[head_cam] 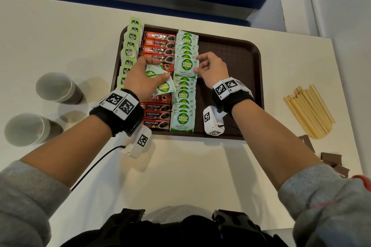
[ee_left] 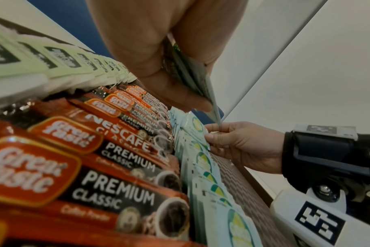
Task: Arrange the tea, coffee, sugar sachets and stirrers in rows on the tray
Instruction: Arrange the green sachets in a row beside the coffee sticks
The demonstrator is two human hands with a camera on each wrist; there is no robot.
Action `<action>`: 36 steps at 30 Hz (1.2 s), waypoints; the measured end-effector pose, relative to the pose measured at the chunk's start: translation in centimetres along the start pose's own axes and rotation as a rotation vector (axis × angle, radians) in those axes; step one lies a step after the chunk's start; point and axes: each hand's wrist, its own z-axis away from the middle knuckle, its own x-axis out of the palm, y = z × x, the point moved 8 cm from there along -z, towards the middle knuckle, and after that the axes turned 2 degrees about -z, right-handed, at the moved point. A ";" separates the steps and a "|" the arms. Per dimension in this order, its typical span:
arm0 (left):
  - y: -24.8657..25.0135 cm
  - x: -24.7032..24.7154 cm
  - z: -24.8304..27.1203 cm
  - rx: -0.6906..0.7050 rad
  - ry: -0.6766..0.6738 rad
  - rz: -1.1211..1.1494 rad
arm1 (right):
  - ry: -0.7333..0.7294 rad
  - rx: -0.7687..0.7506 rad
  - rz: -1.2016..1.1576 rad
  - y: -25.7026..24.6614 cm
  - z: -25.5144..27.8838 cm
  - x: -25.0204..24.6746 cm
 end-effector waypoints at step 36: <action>0.6 0.5 0.3 -0.037 -0.031 0.041 | 0.025 -0.112 0.094 -1.7 1.2 -0.4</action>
